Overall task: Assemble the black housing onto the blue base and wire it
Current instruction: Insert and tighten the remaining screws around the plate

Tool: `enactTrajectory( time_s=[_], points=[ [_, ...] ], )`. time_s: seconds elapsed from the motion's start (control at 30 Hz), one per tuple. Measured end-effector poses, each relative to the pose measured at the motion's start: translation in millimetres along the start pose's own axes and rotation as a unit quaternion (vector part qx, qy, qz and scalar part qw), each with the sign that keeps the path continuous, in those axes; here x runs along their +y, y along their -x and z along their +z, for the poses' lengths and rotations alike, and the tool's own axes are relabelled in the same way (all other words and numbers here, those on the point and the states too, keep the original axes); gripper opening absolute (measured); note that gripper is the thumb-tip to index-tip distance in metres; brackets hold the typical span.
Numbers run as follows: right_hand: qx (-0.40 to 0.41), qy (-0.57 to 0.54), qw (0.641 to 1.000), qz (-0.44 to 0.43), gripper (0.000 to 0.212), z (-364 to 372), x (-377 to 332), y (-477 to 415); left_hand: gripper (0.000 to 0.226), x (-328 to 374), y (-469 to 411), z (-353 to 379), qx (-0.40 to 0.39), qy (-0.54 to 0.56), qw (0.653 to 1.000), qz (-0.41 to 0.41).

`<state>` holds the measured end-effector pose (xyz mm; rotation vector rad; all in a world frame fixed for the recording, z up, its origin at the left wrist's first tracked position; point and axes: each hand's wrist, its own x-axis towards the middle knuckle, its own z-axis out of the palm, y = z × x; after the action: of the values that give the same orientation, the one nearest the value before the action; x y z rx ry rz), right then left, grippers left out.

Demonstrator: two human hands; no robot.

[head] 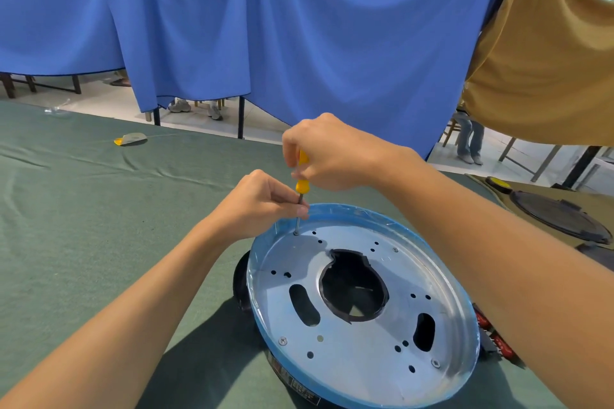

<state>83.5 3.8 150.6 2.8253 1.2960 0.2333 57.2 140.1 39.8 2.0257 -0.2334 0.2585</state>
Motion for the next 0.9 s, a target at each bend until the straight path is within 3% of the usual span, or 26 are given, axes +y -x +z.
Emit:
enactTrajectory(
  time_s=[0.1,0.2,0.3,0.43,0.5,0.63,0.73,0.9],
  points=[
    [0.029,-0.011,0.999,0.037,0.033,2.7,1.3,-1.9,0.007,0.9,1.8,2.7,-0.009,0.003,1.000,0.003],
    [0.048,0.019,0.997,0.064,0.039,9.7,-0.6,-1.2,0.005,0.5,2.7,6.3,0.030,-0.007,1.000,0.007],
    [0.040,0.028,0.996,0.079,0.040,10.8,-1.0,0.4,0.012,1.1,1.5,7.5,0.020,-0.049,0.998,0.014],
    [-0.032,0.013,0.999,-0.002,0.015,2.2,-1.2,2.4,0.009,2.8,-1.5,3.4,-0.005,-0.086,0.996,0.014],
    [-0.017,-0.002,1.000,-0.013,0.009,2.7,-2.1,2.5,0.011,2.3,0.0,1.8,-0.021,-0.083,0.996,0.011],
    [0.031,0.010,0.998,0.050,0.039,9.3,-0.3,-0.4,0.004,2.1,2.2,5.0,0.009,-0.062,0.998,0.002],
    [0.032,0.033,0.996,0.072,0.044,11.5,-0.1,-0.5,0.003,1.0,-0.5,7.2,0.025,-0.084,0.996,-0.007],
    [-0.018,0.008,1.000,-0.010,0.006,-0.7,-1.2,0.7,0.005,1.8,-0.8,2.9,-0.007,-0.104,0.995,0.003]
  ],
)
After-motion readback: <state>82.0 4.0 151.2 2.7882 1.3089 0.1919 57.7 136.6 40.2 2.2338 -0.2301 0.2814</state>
